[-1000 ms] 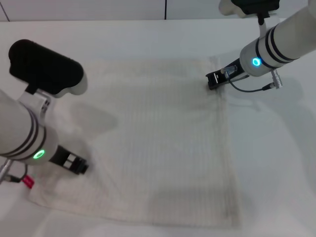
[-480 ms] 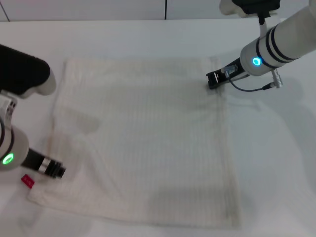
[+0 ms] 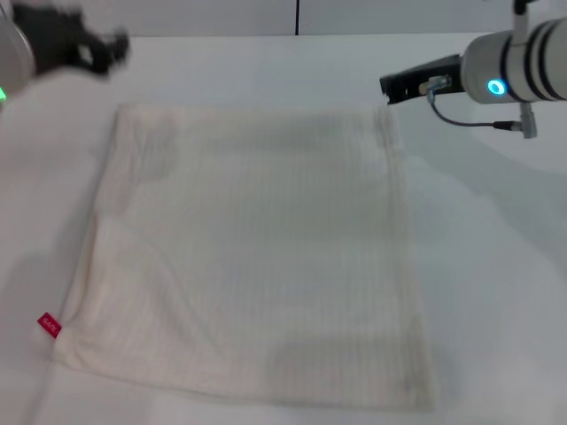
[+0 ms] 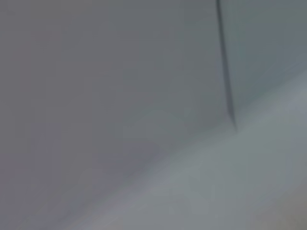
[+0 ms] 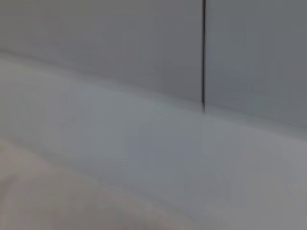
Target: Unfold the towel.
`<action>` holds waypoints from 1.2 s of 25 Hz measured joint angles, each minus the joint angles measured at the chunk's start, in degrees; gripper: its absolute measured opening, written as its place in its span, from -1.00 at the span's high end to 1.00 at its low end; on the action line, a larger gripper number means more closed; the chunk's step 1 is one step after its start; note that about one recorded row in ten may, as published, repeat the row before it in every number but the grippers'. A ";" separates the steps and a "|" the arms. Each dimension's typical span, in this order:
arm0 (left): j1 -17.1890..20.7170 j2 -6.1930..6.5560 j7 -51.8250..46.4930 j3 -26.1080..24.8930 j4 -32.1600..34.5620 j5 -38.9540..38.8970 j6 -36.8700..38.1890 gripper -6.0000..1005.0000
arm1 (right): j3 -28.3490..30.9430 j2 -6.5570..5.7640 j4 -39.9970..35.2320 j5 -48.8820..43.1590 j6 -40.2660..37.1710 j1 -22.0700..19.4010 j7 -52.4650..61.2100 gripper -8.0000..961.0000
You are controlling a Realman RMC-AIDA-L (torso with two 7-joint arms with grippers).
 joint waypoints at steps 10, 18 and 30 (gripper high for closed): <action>11.69 -0.47 1.52 1.95 22.90 -0.81 68.05 -0.07 | -21.73 0.11 -17.34 0.59 44.46 -30.02 -4.80 0.95; 8.38 -0.35 -10.58 1.60 57.94 -5.42 107.62 -0.08 | -39.36 0.02 21.87 -0.22 113.28 -31.50 4.05 0.94; 2.39 -0.53 -11.81 1.28 80.86 -11.11 119.95 -0.08 | -45.55 0.28 40.52 14.18 135.67 -29.32 6.48 0.94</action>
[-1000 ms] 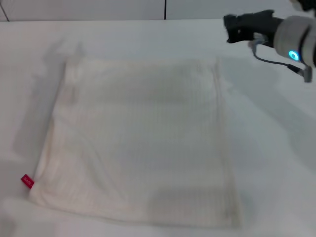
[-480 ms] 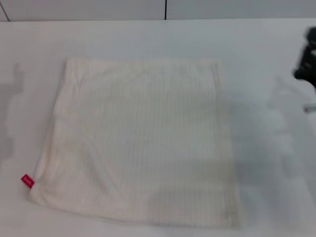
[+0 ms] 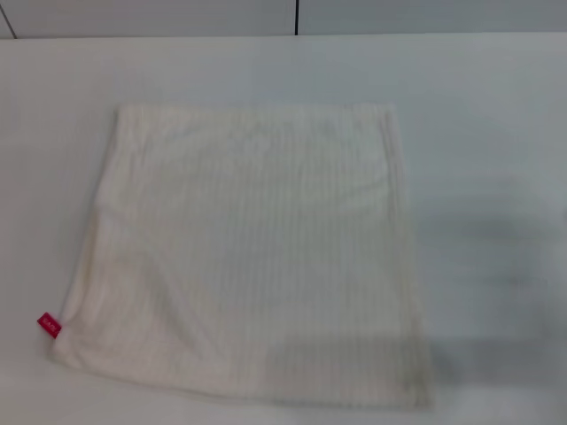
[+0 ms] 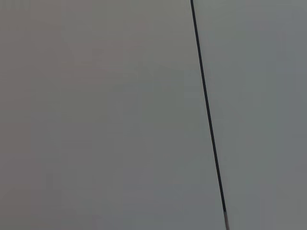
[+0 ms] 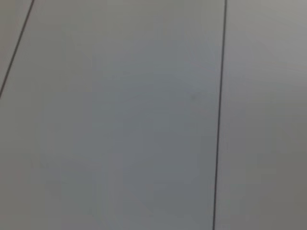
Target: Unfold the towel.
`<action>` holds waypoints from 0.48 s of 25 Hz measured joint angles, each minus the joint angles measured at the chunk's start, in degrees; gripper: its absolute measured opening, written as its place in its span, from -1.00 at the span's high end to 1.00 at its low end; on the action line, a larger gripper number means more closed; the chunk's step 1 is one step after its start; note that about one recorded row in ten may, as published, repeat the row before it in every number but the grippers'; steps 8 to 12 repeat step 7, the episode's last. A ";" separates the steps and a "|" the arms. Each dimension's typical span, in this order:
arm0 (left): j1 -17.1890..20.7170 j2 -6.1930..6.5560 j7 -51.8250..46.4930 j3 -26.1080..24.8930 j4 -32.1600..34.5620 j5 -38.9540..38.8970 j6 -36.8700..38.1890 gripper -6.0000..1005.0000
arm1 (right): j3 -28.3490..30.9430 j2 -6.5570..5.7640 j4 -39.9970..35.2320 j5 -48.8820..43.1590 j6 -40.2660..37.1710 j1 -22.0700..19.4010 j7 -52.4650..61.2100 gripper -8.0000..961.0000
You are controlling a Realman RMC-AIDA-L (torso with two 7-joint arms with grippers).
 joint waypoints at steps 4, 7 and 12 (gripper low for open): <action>0.15 -0.05 -0.01 0.43 0.54 -0.01 0.22 -0.08 | -0.73 0.02 -0.06 0.13 -1.45 0.35 0.04 0.94; 0.26 -0.05 -0.02 0.61 1.09 -0.03 0.29 -0.08 | -1.03 0.04 -0.17 0.16 -1.88 0.57 0.03 0.94; 0.26 -0.05 -0.02 0.61 1.09 -0.03 0.29 -0.08 | -1.03 0.04 -0.17 0.16 -1.88 0.57 0.03 0.94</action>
